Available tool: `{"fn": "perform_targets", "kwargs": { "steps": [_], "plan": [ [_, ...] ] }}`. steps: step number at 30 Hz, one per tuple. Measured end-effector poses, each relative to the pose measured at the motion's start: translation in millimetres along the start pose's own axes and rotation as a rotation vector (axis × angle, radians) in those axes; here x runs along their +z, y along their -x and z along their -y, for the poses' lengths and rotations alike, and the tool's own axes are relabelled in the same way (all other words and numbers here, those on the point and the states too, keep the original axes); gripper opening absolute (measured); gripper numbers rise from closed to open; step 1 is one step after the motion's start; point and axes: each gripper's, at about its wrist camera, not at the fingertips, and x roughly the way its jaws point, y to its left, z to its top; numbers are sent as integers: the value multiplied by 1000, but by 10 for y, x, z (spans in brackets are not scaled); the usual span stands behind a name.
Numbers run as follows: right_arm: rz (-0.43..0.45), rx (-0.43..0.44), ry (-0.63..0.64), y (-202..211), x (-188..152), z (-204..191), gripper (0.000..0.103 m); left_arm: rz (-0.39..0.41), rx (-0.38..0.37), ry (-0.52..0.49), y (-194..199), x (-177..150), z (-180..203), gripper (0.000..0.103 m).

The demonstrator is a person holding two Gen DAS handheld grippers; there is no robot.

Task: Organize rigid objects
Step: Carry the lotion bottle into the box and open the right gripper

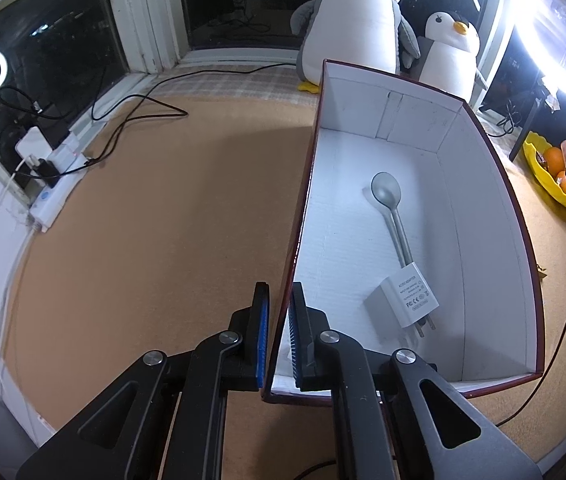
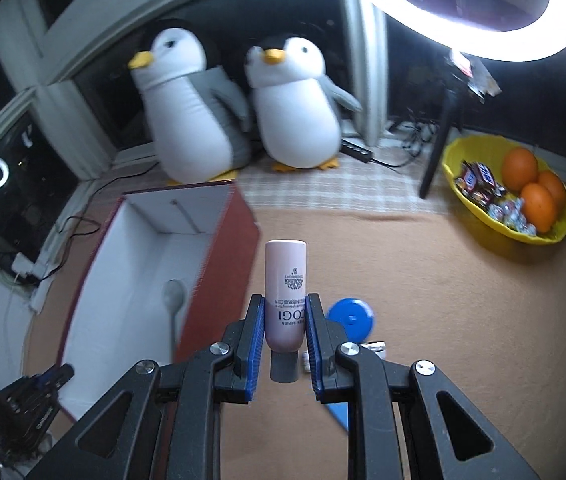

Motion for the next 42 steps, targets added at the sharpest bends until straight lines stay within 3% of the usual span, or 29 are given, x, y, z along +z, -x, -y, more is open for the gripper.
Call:
{"fn": "perform_targets", "kwargs": {
  "steps": [16, 21, 31, 35, 42],
  "plan": [
    [-33, 143, 217, 38, -461, -1124, 18, 27, -8, 6, 22, -46, -17, 7],
    [-49, 153, 264, -30, -584, -1340, 18, 32, -10, 12, 30, -44, -11, 7],
    [-103, 189, 315, -202, -730, -1570, 18, 33, -10, 17, 24, -43, -16, 7],
    [-104, 189, 312, -208, -749, -1564, 37, 31, -10, 17, 23, -40, -16, 7],
    [-94, 202, 261, -124, -715, -1323, 37, 29, -4, 9, 15, -45, -18, 7]
  ]
}}
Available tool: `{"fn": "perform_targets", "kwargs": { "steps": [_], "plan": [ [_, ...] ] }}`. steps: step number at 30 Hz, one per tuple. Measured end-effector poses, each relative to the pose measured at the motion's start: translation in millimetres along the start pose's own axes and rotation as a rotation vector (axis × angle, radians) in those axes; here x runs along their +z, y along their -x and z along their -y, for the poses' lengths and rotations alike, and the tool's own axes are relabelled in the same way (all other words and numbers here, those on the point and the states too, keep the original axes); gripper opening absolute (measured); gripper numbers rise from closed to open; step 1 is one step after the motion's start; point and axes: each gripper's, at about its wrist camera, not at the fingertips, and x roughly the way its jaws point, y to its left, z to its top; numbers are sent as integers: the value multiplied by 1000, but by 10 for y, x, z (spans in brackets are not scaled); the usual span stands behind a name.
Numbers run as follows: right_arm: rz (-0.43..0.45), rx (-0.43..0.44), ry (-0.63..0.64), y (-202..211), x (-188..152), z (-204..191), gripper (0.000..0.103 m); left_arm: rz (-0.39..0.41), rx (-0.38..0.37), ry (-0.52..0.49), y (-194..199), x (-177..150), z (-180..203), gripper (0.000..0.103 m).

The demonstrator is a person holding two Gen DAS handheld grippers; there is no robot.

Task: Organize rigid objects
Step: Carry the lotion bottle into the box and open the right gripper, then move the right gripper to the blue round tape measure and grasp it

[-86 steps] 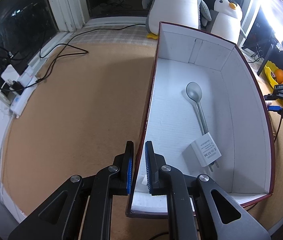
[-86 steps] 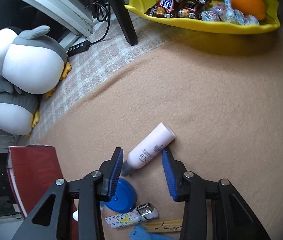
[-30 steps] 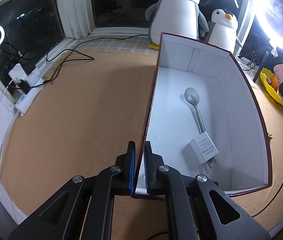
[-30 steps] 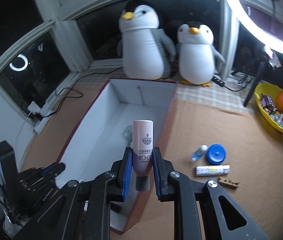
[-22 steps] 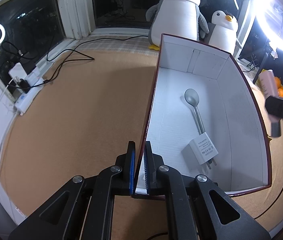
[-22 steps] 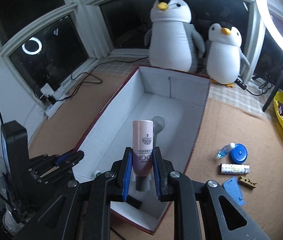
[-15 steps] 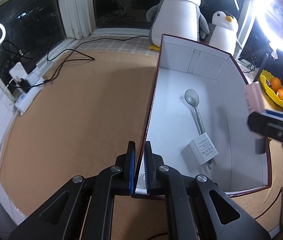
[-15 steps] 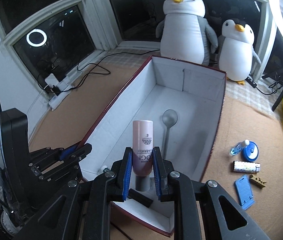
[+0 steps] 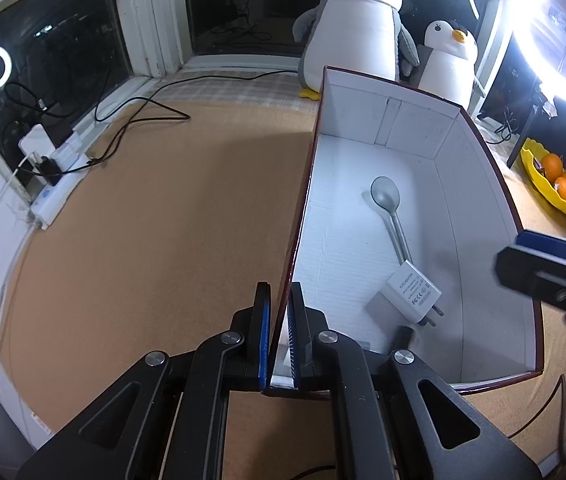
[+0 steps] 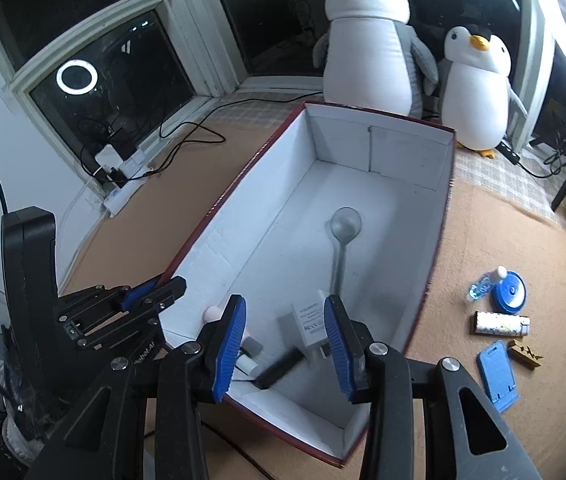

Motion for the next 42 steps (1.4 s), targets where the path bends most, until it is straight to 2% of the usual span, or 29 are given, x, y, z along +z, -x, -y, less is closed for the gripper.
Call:
{"fn": "perform_targets", "kwargs": {
  "steps": [3, 5, 13, 15, 21, 25, 31, 42],
  "plan": [
    [27, 1, -35, 132, -14, 182, 38, -4, 4, -5, 1, 2, 10, 7],
    [55, -10, -63, 242, -42, 351, 43, -7, 5, -5, 2, 3, 8, 7],
    [126, -152, -155, 555, -203, 1097, 46, -17, 16, -10, -5, 8, 26, 7],
    [130, -189, -171, 589, -242, 1289, 57, -21, 19, -12, -9, 10, 30, 7],
    [71, -251, -162, 476, -238, 1702, 60, -26, 25, -15, -10, 17, 38, 7],
    [24, -247, -182, 321, -197, 1903, 60, -31, 27, -16, -12, 17, 34, 7],
    [-60, -238, -204, 47, -146, 2096, 60, -39, 33, -21, -21, 22, 34, 7],
    [-120, -252, -194, -322, -87, 2233, 60, -60, 56, -23, -72, 62, 67, 8]
  ]
}}
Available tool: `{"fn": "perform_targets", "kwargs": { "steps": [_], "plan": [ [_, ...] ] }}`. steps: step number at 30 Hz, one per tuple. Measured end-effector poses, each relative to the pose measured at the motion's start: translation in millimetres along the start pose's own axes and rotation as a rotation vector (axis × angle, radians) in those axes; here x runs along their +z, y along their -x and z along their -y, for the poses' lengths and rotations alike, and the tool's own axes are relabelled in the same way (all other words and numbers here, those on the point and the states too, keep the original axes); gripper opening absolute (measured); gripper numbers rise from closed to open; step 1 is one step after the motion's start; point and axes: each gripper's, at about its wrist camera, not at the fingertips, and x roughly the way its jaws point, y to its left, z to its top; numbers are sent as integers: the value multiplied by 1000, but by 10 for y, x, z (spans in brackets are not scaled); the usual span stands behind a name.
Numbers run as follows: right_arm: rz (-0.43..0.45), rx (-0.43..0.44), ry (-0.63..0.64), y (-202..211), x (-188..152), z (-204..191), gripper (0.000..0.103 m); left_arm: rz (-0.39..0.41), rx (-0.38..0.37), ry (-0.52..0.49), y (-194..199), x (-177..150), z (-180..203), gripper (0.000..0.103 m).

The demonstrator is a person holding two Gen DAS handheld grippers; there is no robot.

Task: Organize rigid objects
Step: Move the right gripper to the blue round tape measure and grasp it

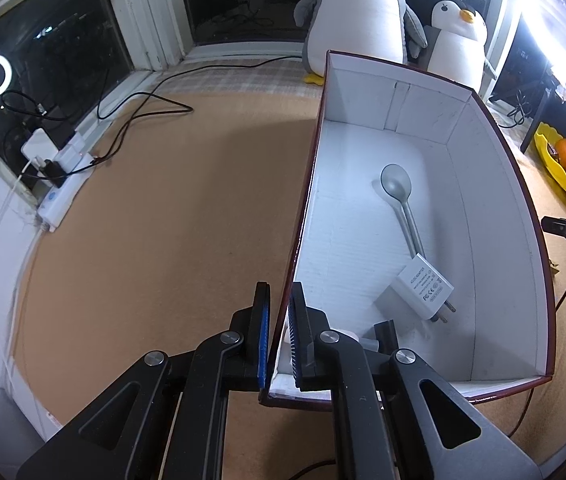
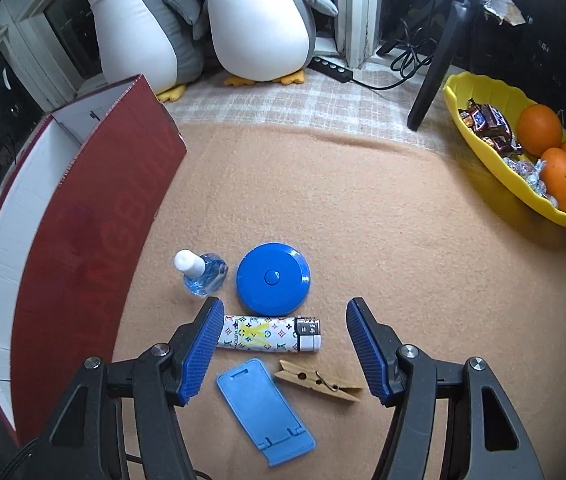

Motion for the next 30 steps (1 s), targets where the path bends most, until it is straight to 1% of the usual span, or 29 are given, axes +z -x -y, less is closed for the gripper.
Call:
{"fn": "perform_targets", "kwargs": {
  "steps": [10, 13, 17, 28, 30],
  "plan": [
    [-31, -23, 44, -261, 100, -44, 60, -19, 15, -4, -52, 41, 14, 8],
    [-36, -29, 56, -305, 126, -60, 60, -25, 18, -4, -66, 58, 22, 9],
    [-43, -43, 78, -380, 151, -86, 60, -31, 18, -9, -78, 62, 34, 12],
    [-65, -75, 129, -543, 182, -121, 60, -42, 26, -7, -101, 78, 50, 12],
    [-67, -76, 133, -546, 192, -130, 58, -44, 27, -5, -102, 81, 51, 12]
  ]
}}
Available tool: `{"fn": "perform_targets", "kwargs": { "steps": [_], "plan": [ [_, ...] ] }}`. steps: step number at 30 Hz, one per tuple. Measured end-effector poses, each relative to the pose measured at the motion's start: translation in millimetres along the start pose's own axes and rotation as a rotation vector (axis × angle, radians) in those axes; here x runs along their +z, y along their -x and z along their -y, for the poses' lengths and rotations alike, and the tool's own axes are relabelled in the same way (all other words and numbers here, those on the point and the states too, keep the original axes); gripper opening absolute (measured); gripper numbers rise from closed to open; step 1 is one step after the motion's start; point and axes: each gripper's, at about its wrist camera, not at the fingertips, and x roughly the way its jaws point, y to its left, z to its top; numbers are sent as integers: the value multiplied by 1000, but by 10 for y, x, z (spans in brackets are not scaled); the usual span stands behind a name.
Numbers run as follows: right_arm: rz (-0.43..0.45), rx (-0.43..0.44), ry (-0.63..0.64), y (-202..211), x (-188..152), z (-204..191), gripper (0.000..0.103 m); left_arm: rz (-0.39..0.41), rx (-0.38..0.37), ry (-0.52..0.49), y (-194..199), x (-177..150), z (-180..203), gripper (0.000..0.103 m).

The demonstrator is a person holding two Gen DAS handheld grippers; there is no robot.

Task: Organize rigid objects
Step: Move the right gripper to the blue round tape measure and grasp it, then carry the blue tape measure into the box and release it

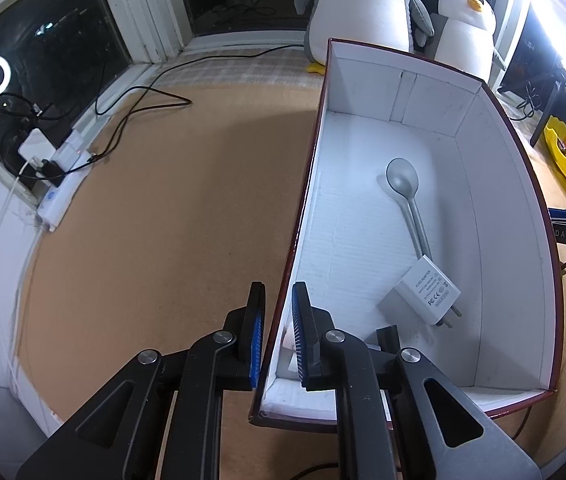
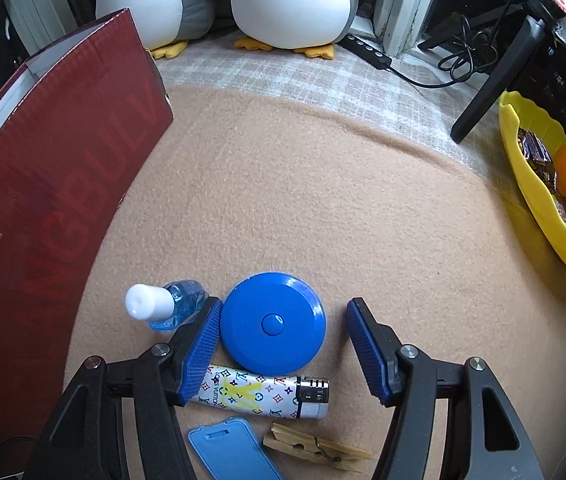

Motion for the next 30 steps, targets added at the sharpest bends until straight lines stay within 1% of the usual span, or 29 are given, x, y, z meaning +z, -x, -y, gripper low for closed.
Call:
{"fn": "perform_targets", "kwargs": {
  "steps": [1, 4, 5, 11, 16, 23, 30],
  "plan": [
    [0, 3, 1, 1, 1, -3, 57, 0, 0, 1, 0, 1, 1, 12],
    [2, 10, 1, 0, 27, -10, 47, 0, 0, 0, 0, 2, 0, 12],
    [3, 10, -1, 3, 29, -11, 46, 0, -1, 1, 0, 2, 0, 12],
    [10, 3, -19, 21, 26, 4, 46, 0, -3, 3, 1, 2, 4, 12],
    [28, -4, -67, 105, -10, 94, 46, 4, -8, 6, 7, -8, -4, 12],
    [84, -6, -115, 407, -56, 184, 46, 18, -20, 16, 48, -35, -29, 12],
    [145, 5, -109, 763, -122, 37, 46, 36, -41, 36, 107, -75, -97, 12]
  ]
}}
